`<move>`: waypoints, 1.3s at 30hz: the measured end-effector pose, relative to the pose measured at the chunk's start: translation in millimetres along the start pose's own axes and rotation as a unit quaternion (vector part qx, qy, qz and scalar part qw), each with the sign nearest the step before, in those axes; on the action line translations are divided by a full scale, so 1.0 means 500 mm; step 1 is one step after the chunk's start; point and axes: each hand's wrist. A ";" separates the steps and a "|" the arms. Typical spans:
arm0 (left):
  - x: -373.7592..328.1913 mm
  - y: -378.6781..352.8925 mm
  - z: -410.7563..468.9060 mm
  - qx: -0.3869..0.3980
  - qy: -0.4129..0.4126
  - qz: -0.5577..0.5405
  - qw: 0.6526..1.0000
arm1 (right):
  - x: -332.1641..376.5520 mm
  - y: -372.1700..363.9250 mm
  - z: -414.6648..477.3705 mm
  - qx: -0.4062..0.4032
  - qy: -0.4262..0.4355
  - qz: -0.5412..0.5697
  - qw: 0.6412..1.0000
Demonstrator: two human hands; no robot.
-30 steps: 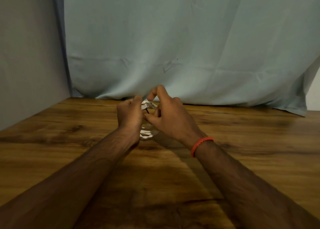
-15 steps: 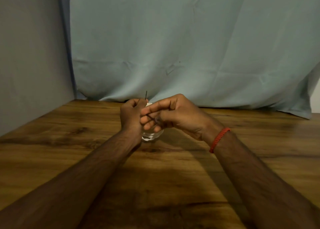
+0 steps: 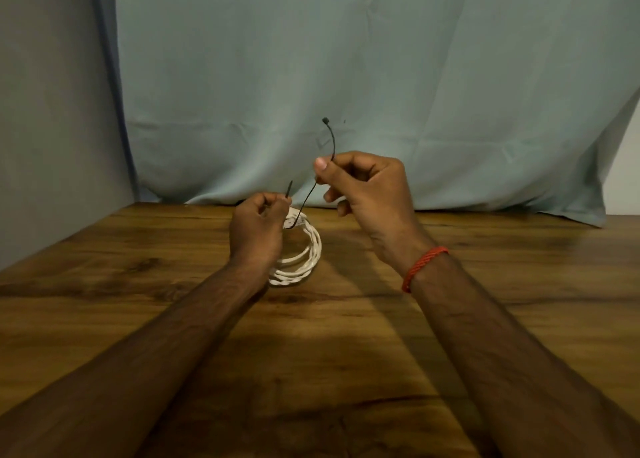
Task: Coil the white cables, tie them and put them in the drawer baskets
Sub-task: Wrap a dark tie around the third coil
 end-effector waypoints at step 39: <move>0.004 0.012 0.002 0.085 -0.176 0.142 0.970 | -0.040 0.008 0.004 -0.037 -0.074 -0.032 0.996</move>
Point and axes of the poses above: each hand's wrist, its own z-axis towards the middle knuckle, its own y-axis out of the back of the hand, x = y × z, and after that the axes turned 8 degrees about x, right-handed
